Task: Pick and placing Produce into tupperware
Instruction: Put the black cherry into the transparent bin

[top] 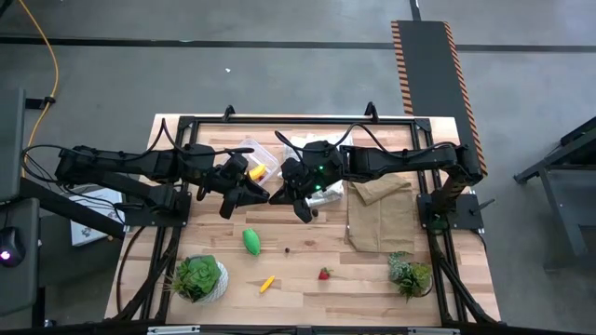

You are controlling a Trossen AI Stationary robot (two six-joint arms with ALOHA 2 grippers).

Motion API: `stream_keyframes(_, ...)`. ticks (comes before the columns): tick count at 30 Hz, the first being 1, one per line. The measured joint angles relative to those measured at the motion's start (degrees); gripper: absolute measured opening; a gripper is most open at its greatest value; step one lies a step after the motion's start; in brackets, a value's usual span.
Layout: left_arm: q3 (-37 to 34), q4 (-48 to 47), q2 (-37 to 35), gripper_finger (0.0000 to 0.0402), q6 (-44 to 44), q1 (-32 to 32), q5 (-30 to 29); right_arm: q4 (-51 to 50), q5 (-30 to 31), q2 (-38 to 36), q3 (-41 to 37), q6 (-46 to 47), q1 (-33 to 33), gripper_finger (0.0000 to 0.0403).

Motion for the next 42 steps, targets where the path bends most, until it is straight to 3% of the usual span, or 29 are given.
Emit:
stream_keyframes(9, 0.00, 0.02, 0.00, 0.0099, 0.00, 0.00, 0.02, 0.01, -0.17, 0.01, 0.00, 0.00, 0.00, 0.0000)
stream_keyframes(42, 0.00, 0.04, 0.00, 0.0107, 0.77, 0.00, -0.35, 0.04, 0.00, 0.01, 0.00, -0.04, 0.00, 0.0000)
